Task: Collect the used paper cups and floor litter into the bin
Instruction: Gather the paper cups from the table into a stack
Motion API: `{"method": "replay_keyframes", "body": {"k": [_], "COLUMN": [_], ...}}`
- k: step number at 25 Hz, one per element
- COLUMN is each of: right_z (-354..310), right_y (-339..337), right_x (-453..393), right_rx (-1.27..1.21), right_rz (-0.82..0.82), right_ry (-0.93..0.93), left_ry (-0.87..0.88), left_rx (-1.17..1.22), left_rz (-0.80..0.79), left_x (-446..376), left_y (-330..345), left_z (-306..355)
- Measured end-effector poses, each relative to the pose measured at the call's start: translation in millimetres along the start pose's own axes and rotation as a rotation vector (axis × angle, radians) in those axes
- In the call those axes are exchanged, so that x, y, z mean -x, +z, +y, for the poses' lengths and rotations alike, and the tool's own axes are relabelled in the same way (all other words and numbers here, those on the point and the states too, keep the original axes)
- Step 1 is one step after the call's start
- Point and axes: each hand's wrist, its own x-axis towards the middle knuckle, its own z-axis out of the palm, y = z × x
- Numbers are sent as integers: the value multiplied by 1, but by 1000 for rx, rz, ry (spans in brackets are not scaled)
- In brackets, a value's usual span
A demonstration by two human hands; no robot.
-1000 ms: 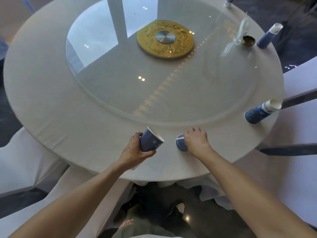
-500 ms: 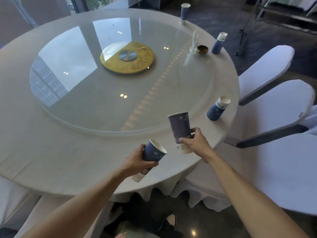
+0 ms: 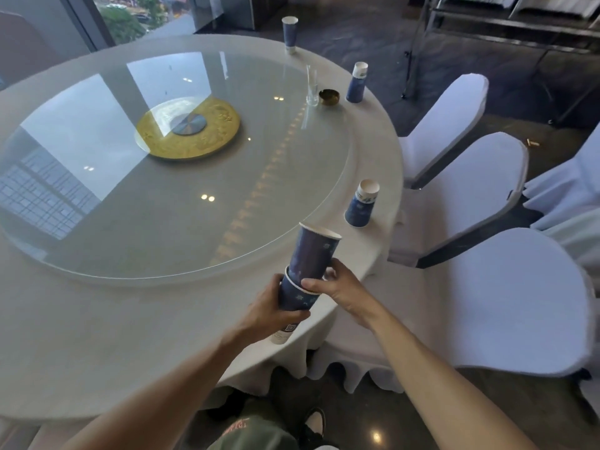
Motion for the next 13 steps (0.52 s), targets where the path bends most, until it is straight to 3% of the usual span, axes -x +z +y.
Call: {"method": "replay_keyframes", "body": {"k": [2, 4, 8, 13], "right_z": [0, -6, -24, -23], "right_y": [-7, -15, -26, -24], "right_x": [0, -5, -31, -70], "right_rx": [-26, -30, 128, 436], "right_rz": [-70, 6, 161, 171], "right_ry": [15, 51, 27, 52], "left_ry": [4, 0, 5, 23], "left_rx": [45, 77, 137, 210], "left_rz": [-5, -31, -80, -104], "left_x": [-9, -23, -59, -101], "left_y": [3, 5, 9, 10], "left_z": [3, 4, 7, 6]}}
